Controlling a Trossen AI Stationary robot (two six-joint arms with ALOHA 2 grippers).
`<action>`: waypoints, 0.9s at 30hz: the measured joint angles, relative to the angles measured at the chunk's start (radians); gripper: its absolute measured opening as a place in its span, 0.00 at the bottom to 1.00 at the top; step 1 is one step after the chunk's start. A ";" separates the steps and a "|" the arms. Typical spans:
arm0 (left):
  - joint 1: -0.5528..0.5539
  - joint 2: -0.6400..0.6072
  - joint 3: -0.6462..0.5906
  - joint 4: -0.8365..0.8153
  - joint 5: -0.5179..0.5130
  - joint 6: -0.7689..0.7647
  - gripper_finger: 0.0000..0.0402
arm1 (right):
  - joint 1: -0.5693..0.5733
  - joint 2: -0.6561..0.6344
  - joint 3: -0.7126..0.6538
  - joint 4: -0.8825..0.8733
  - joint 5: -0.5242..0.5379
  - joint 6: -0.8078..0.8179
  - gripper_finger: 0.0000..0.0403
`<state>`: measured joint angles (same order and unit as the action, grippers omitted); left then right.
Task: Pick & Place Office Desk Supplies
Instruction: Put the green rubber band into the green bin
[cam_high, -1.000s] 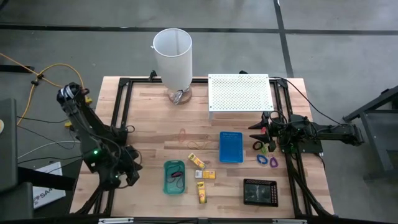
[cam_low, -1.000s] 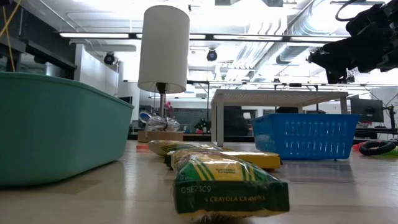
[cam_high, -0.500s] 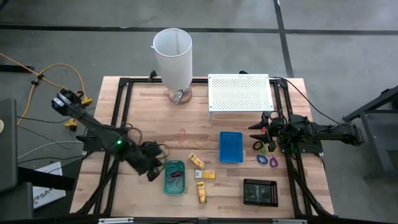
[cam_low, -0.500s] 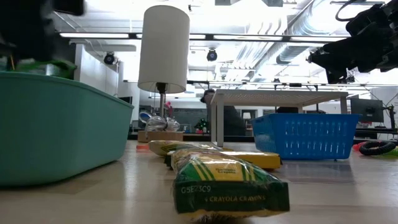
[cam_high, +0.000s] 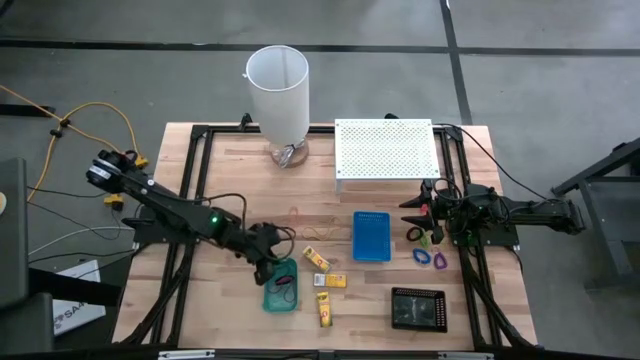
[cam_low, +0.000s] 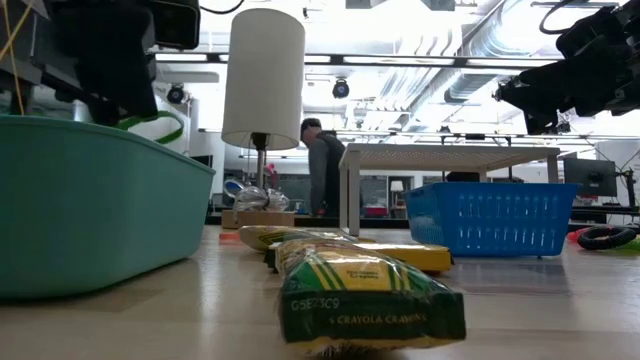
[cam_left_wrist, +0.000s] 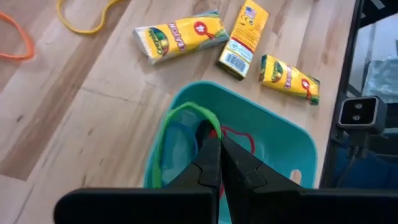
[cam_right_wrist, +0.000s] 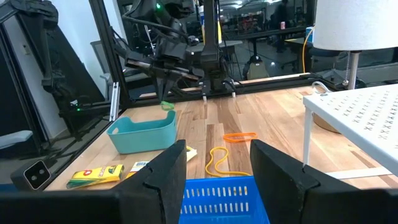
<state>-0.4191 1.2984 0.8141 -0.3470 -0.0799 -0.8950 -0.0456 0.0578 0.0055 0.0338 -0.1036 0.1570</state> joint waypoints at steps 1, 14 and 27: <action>-0.001 0.004 0.000 0.001 0.000 0.000 0.00 | 0.000 0.000 0.000 0.000 0.000 0.000 0.41; -0.068 0.142 0.000 0.111 -0.001 -0.002 0.00 | 0.000 0.000 0.000 0.000 0.000 0.000 0.41; -0.070 0.153 0.000 0.124 0.000 -0.002 0.00 | 0.000 0.000 0.000 0.000 0.000 0.000 0.41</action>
<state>-0.4892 1.4513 0.8140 -0.2234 -0.0802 -0.8974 -0.0458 0.0580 0.0052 0.0338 -0.1038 0.1570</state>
